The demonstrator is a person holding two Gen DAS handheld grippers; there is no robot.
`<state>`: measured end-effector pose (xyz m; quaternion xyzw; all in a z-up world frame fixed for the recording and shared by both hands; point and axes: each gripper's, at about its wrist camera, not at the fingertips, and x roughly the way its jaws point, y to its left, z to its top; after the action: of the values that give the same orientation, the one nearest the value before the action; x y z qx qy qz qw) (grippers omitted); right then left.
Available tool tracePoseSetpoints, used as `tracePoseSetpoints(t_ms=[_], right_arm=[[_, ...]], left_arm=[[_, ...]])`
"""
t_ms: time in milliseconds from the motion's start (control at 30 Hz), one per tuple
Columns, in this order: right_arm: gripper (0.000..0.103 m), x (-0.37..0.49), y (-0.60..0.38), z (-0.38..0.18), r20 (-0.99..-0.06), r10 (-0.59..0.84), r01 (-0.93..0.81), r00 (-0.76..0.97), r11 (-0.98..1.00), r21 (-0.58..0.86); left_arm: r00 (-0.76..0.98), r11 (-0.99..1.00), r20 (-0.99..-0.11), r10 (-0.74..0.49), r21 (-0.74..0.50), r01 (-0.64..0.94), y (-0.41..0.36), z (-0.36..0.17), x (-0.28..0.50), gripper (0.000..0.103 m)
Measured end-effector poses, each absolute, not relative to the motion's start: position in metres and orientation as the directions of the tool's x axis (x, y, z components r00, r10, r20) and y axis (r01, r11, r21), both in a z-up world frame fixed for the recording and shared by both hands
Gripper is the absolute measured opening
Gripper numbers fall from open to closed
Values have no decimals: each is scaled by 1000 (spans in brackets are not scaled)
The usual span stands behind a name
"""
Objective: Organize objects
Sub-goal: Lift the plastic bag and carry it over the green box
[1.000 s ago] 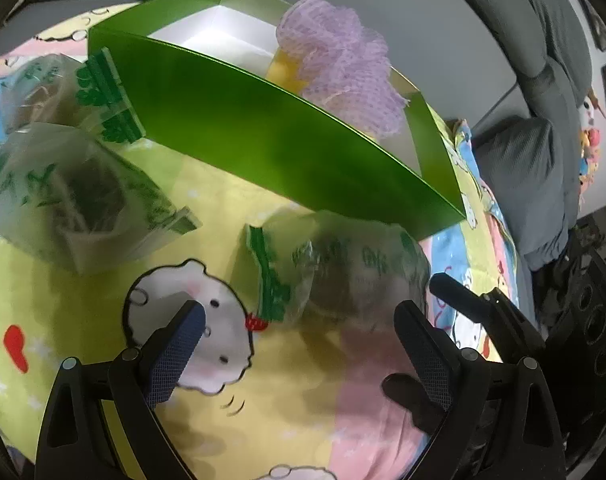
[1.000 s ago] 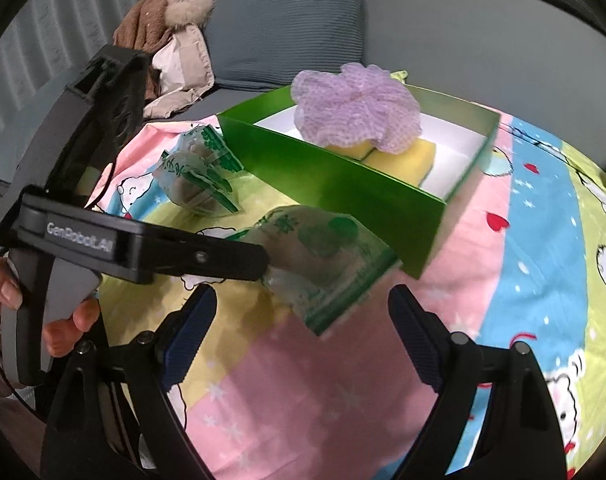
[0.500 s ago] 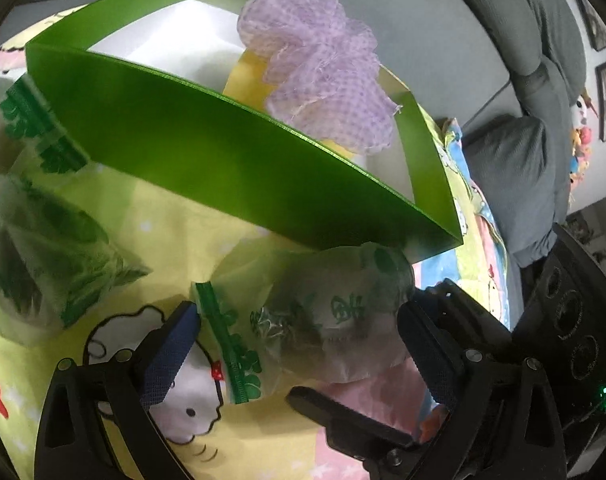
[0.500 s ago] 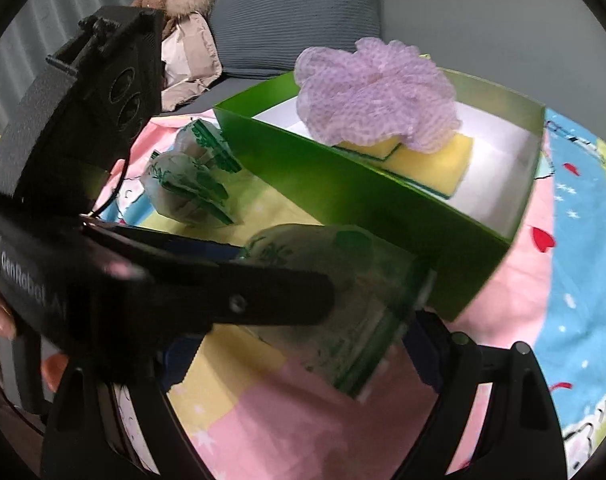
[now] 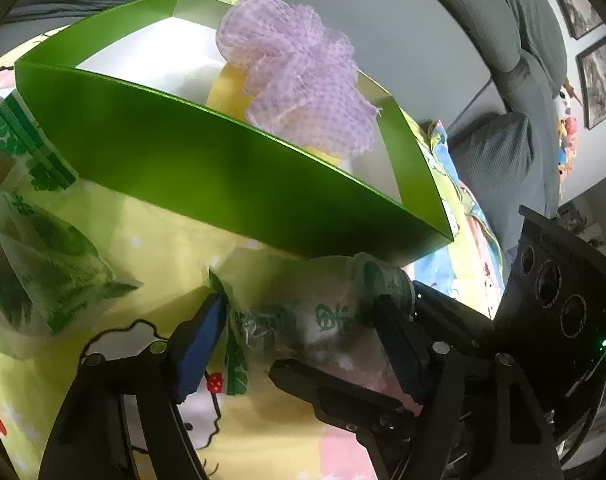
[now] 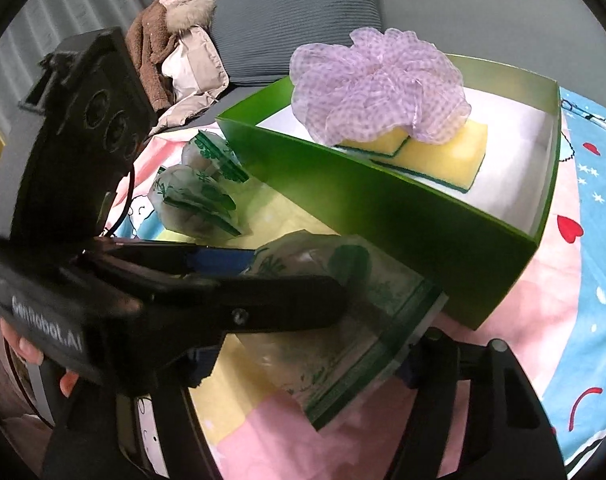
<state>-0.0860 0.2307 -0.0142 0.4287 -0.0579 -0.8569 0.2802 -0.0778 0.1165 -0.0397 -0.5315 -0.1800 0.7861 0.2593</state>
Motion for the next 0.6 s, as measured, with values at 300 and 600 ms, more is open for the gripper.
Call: tracePoseSetpoints(t_ms=[300,600], right_arm=[[63,-75,230,-8,-698,-513,409,-499,-850,332],[62,-51,230,21,-678,-482,404,-555,-869,286]], left_arm=[[-305,-789,-728,614,-563,-244,125,-30,-63,68],[-347,-777,-696,629,-553,-300,126,0,-41,68]])
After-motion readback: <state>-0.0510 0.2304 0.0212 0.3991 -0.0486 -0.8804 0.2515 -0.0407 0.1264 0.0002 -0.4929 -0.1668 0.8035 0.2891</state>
